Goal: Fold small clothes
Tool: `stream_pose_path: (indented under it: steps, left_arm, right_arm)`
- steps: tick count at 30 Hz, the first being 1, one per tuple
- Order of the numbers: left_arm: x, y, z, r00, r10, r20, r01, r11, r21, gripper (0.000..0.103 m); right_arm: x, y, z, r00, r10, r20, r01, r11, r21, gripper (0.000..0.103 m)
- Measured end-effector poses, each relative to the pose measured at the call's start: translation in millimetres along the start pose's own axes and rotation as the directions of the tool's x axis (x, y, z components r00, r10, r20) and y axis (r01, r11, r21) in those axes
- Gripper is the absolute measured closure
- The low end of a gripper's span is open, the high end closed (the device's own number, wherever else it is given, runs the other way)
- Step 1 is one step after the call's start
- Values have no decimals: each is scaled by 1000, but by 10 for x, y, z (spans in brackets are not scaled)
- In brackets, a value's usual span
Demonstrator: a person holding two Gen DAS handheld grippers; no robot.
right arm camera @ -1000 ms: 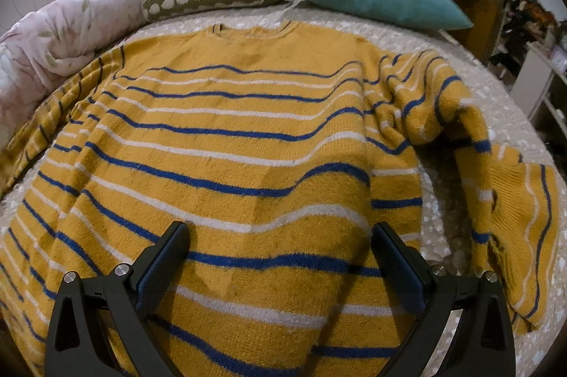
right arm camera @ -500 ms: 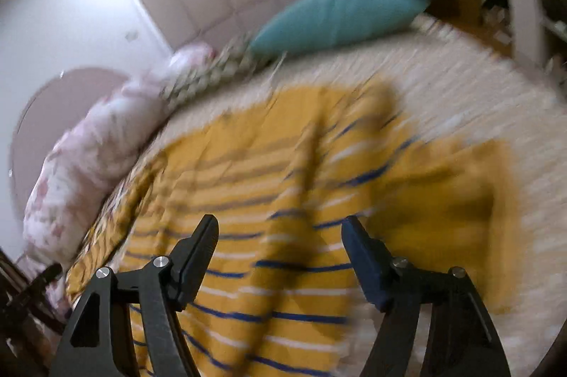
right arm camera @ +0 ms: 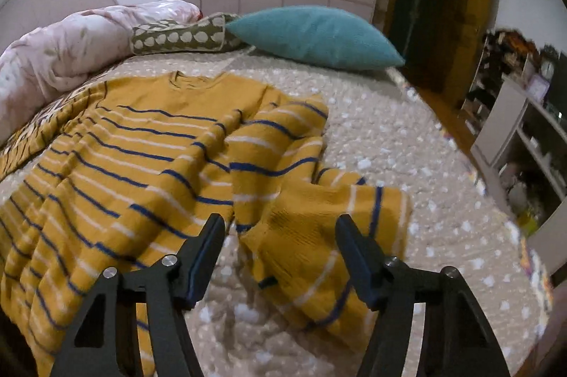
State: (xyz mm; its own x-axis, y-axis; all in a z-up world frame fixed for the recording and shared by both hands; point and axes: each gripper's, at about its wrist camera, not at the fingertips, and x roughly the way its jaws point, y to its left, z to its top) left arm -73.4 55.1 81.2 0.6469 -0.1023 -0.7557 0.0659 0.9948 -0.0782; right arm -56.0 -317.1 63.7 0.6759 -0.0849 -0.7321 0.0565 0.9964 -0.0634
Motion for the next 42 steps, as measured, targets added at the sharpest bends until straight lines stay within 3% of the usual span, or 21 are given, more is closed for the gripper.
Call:
stream_pose_path:
  steps: [2,5,10,13,23,24,26,28,30,31,33,34,36,37,39,40,41,42]
  left_arm:
    - [18,20,-15,1000,2,-6,-2,1000,-7,29]
    - [8,31,-39,1000,-11,-8,11,1000,-14,29]
    - [-32,-29,-51,1000,-11,9,11,1000,19,29]
    - [-20,-79,-63,1000,-24,5,24,1000,18,29]
    - [70,-203,-134,999,-34,-27,36,998,47,29]
    - [68,-199,-136,999,-33,-26,34,998,45,29]
    - [61,-179,-128,999,-30,-27,31,999,40,29]
    - [29,-143,-119,999,-28,-20,28,999,32,29]
    - [-20,-87,-103,1000,-19,2,19,999,26,29]
    - [-39,-54,-98,1000,-10,12,10,1000,24,29]
    - [-51,24,-92,1000,8,21,-8,1000,15,29]
    - [-47,67,-89,1000,16,23,-16,1000,7,29]
    - [-13,180,-94,999,32,14,-32,999,-19,29]
    - [5,230,-98,999,38,7,-38,999,-35,29]
    - [53,343,-116,999,44,-14,-45,997,-67,29]
    - [73,391,-123,999,46,-25,-48,996,-80,29]
    - [82,428,-135,998,47,-30,-50,995,-89,29]
    - [89,466,-142,998,49,-31,-52,994,-98,29]
  right_arm:
    - [150,-26,1,999,-18,-26,18,1000,8,55]
    - [252,-158,-16,999,9,-34,-6,995,97,64]
    - [98,-447,-119,993,109,47,-118,954,275,64]
    - [-2,-531,-147,990,113,84,-135,934,330,64]
    - [432,-264,-81,1000,6,-25,0,976,217,65]
    - [432,-258,-89,1000,0,-24,5,977,212,70]
    - [366,-295,-72,1000,-2,-19,6,977,212,90]
    - [193,-460,-53,1000,-19,10,16,968,252,91]
    - [-65,-768,-60,991,-130,32,115,949,295,91]
    - [-188,-956,-83,977,-211,25,192,929,315,91]
    - [-418,-1458,-200,911,-411,-34,396,848,352,91]
    - [-467,-1602,-242,886,-460,-61,449,817,362,91]
    - [-589,-1956,-372,757,-632,-166,644,680,351,91]
    - [-706,-2093,-452,717,-670,-192,686,630,364,88]
    - [-865,-2118,-532,751,-640,-161,642,651,405,88]
    - [-891,-2089,-545,770,-621,-147,619,671,408,80]
    - [-910,-2013,-561,816,-564,-128,560,718,414,68]
    - [-918,-1937,-569,857,-503,-109,498,756,426,65]
